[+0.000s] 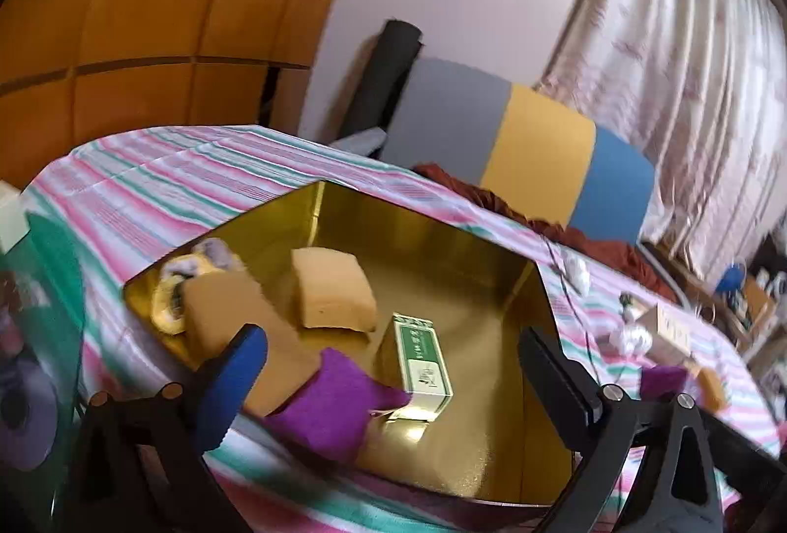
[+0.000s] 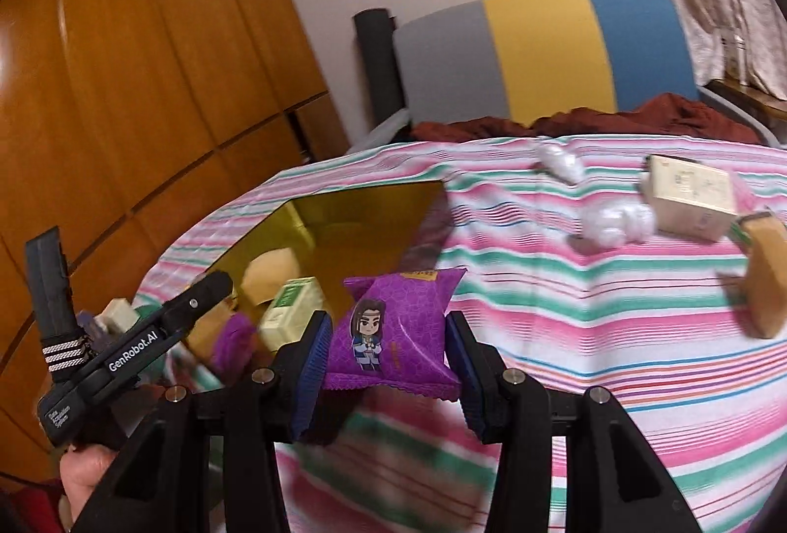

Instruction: Organize objects

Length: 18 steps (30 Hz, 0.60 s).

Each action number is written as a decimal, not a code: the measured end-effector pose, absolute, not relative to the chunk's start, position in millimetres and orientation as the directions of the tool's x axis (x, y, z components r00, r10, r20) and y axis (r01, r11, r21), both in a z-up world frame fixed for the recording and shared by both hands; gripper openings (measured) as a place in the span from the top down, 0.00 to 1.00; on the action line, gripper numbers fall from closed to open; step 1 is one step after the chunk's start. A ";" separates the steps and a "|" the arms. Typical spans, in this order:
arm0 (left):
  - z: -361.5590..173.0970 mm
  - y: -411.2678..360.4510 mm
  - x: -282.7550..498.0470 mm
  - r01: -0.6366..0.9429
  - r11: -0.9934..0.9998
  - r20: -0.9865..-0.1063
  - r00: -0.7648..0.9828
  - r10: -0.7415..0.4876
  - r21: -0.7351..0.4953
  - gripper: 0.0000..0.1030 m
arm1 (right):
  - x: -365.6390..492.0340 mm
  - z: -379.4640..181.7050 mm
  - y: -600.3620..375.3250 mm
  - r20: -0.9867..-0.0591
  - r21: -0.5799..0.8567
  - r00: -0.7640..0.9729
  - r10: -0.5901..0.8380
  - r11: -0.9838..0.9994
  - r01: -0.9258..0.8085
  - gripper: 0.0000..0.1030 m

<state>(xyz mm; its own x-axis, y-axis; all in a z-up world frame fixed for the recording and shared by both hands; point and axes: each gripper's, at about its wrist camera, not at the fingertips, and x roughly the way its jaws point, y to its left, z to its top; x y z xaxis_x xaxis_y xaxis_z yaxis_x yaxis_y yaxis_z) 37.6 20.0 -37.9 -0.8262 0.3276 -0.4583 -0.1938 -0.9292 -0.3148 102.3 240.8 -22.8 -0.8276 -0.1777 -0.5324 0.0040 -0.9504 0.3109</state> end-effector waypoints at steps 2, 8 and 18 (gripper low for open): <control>-34.6 12.7 40.0 -0.173 -0.926 -0.445 -0.837 0.318 -0.336 0.00 | 96.1 -23.8 231.0 -0.544 0.308 -0.813 -0.206 -0.951 0.035 0.54; -29.3 -13.5 33.5 -0.048 -0.919 -0.462 -0.854 0.241 -0.391 0.00 | 75.2 -28.8 194.7 -0.585 0.285 -0.759 -0.285 -0.949 0.137 0.54; -36.7 -24.8 25.8 0.029 -0.904 -0.516 -0.829 0.217 -0.427 0.00 | 51.8 -41.5 174.6 -0.650 0.272 -0.705 -0.283 -0.953 0.132 0.51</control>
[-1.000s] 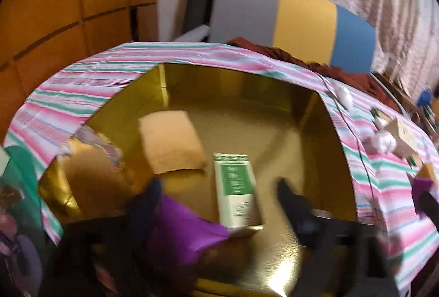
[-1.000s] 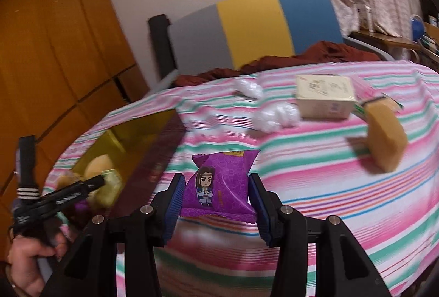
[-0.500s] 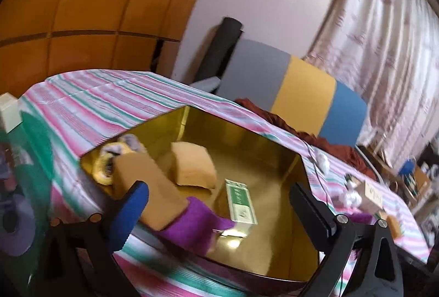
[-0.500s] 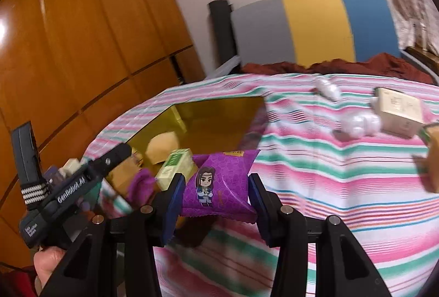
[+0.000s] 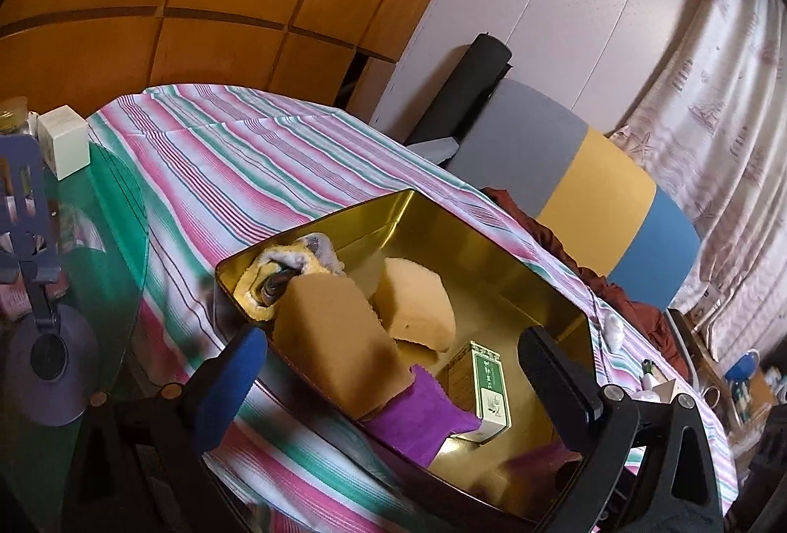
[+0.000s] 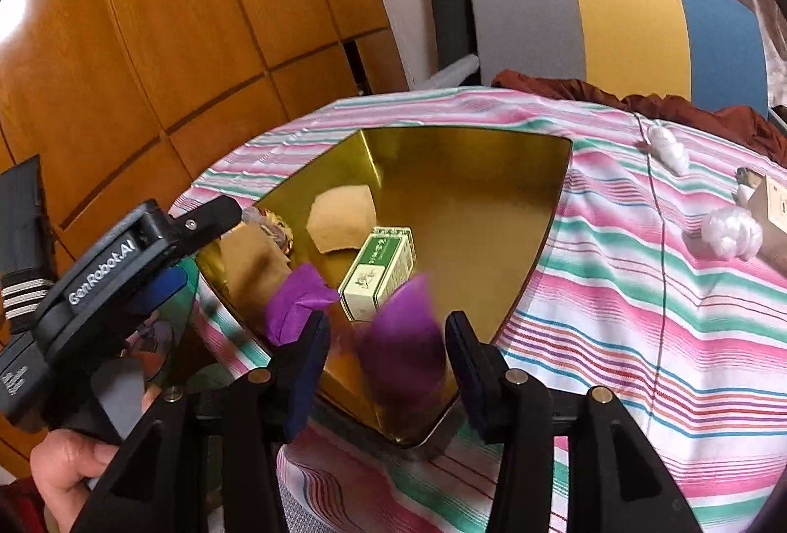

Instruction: Organize objects

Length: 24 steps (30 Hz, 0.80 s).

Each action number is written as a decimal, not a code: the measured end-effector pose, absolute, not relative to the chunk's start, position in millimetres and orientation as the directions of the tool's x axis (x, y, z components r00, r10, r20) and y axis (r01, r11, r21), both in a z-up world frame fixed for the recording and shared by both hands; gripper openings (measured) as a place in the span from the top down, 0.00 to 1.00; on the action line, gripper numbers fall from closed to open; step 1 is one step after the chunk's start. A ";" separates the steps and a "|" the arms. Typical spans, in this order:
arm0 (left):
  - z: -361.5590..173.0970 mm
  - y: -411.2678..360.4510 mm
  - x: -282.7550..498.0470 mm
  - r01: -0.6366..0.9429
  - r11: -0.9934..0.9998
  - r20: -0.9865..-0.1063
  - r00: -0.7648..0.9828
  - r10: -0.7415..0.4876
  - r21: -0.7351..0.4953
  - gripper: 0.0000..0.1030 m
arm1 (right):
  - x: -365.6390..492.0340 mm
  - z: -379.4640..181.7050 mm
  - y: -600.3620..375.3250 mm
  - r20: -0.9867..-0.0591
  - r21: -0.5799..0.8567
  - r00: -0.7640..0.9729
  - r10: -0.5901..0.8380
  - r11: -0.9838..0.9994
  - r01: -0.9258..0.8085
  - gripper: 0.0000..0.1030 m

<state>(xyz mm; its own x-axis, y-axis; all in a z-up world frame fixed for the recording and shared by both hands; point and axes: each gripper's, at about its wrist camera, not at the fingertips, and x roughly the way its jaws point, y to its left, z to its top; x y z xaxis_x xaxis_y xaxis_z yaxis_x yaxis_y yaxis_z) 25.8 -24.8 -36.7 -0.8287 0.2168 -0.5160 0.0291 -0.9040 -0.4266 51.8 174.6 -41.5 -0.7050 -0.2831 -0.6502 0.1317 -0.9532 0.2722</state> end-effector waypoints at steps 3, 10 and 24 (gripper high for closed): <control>-35.8 -22.1 27.1 0.026 -0.905 -0.515 -0.829 0.219 -0.425 0.00 | 55.3 -42.6 177.1 -0.649 0.274 -0.707 -0.281 -0.953 0.127 0.50; -37.2 -13.5 28.5 0.007 -0.910 -0.528 -0.816 0.235 -0.415 0.00 | 71.0 -35.5 200.3 -0.605 0.302 -0.755 -0.252 -0.950 0.075 0.49; -25.9 33.7 42.2 -0.142 -0.912 -0.530 -0.775 0.344 -0.385 0.00 | 83.7 -38.7 261.3 -0.613 0.333 -0.777 -0.145 -0.939 -0.087 0.49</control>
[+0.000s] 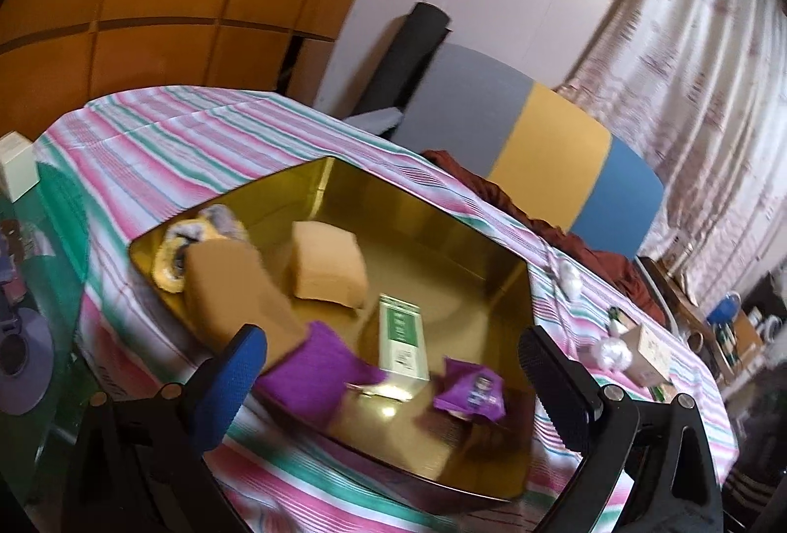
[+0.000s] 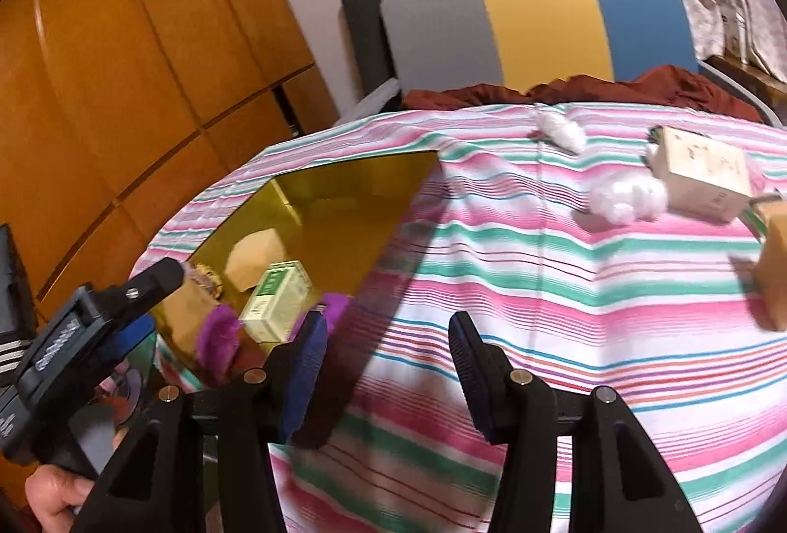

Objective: Organize objects
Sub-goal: 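Grasp a yellow sponge with the right tool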

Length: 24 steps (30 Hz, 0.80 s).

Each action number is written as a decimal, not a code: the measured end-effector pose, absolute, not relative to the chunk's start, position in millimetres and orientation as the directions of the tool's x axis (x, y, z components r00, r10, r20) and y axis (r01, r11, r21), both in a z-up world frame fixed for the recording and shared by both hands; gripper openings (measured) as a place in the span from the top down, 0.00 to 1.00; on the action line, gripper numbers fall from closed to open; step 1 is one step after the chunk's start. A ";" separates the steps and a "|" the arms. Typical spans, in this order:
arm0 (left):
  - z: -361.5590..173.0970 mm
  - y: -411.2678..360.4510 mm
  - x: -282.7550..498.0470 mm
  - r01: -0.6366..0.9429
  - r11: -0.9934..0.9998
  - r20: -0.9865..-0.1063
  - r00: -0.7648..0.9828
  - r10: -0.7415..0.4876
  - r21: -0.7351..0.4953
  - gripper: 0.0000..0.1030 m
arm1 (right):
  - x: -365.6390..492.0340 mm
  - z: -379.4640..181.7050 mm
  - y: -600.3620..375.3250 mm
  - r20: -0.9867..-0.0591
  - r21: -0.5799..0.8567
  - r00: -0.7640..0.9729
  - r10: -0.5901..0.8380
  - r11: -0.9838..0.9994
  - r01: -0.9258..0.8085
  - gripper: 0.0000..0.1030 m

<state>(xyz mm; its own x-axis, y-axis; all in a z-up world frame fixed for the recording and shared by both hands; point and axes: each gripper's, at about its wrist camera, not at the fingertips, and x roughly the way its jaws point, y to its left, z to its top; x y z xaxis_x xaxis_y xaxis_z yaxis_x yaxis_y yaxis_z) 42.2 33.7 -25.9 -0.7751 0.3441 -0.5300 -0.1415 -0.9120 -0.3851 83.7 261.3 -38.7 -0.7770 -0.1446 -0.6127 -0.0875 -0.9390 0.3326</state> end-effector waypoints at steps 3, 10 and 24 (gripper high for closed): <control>-21.9 47.0 47.8 -0.186 -0.907 -0.528 -0.762 0.375 -0.377 0.00 | 87.9 -44.5 273.7 -0.621 0.331 -0.774 -0.126 -0.937 -0.113 0.50; -14.7 72.9 61.5 -0.273 -0.892 -0.520 -0.735 0.435 -0.361 0.00 | 103.6 -45.5 353.3 -0.619 0.318 -0.784 0.039 -0.901 -0.296 0.49; -13.9 132.7 85.1 -0.424 -0.848 -0.553 -0.643 0.530 -0.319 0.00 | 147.6 -51.6 498.3 -0.653 0.276 -0.701 0.288 -0.771 -0.574 0.49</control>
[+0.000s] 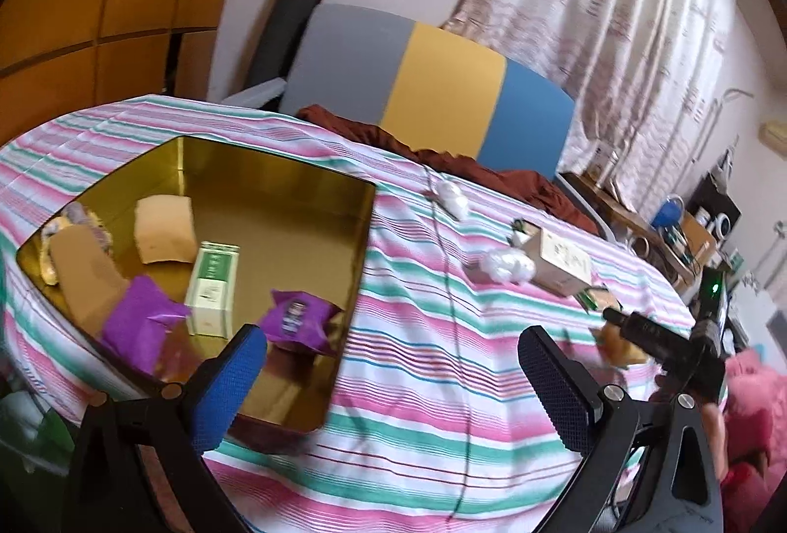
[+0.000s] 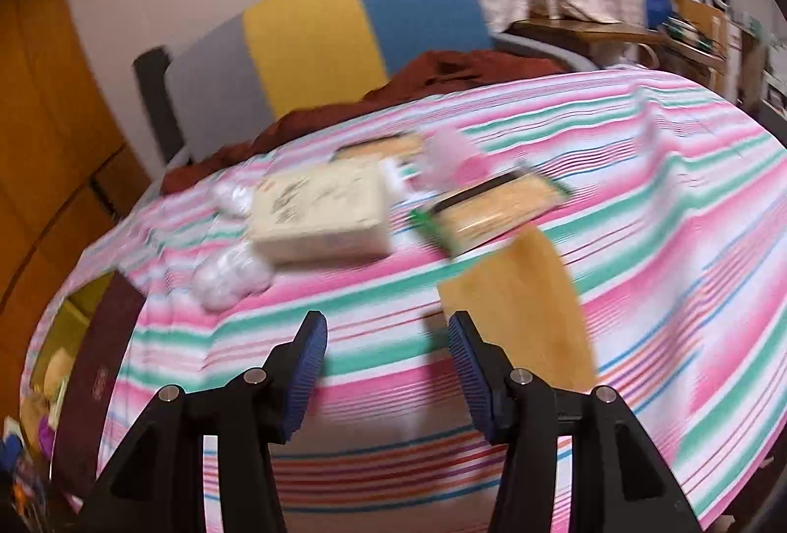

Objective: Organize objects
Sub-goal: 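Grasp a yellow sponge with the right tool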

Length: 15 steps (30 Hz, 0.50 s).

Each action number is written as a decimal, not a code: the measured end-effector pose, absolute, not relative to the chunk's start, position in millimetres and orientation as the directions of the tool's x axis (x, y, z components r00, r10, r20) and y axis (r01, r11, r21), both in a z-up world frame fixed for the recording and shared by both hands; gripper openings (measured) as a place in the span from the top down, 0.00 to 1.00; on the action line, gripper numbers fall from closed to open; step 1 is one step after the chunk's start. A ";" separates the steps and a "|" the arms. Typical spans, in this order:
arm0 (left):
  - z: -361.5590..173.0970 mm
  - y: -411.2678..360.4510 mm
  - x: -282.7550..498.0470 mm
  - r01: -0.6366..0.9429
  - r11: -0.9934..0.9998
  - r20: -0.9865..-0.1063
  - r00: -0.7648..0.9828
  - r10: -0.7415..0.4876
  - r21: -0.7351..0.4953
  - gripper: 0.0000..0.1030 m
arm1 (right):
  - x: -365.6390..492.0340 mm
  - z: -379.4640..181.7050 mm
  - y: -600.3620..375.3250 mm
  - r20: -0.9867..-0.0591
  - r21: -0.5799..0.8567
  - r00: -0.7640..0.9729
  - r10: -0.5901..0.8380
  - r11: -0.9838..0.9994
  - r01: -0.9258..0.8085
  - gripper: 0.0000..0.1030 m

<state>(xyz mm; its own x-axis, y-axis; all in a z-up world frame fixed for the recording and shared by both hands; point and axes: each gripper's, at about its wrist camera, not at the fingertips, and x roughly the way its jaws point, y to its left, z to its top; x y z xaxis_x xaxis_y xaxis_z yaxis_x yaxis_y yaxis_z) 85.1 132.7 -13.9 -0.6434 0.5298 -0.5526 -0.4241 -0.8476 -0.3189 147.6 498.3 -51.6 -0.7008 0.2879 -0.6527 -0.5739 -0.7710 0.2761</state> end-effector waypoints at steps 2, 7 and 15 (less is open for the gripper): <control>-14.9 139.4 88.1 -0.440 -0.843 -0.558 -0.633 0.536 -0.311 0.00 | 159.2 -48.7 507.5 -0.640 0.278 -0.701 0.314 -0.756 -0.592 0.49; -19.3 158.0 94.1 -0.483 -0.823 -0.576 -0.596 0.559 -0.299 0.00 | 176.7 -51.1 527.1 -0.652 0.225 -0.659 0.375 -0.734 -0.641 0.37; -23.9 185.1 100.7 -0.539 -0.795 -0.612 -0.539 0.579 -0.277 0.00 | 153.9 -67.8 532.3 -0.717 0.154 -0.605 0.347 -0.767 -0.622 0.31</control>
<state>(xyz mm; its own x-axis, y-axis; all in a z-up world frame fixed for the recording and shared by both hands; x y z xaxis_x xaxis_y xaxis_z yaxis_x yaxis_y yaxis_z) 100.7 185.1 -23.9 -0.5389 0.5790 -0.6118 -0.5394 -0.7951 -0.2774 153.9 532.3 -67.8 -0.6049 0.3468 -0.7168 -0.6224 -0.7674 0.1540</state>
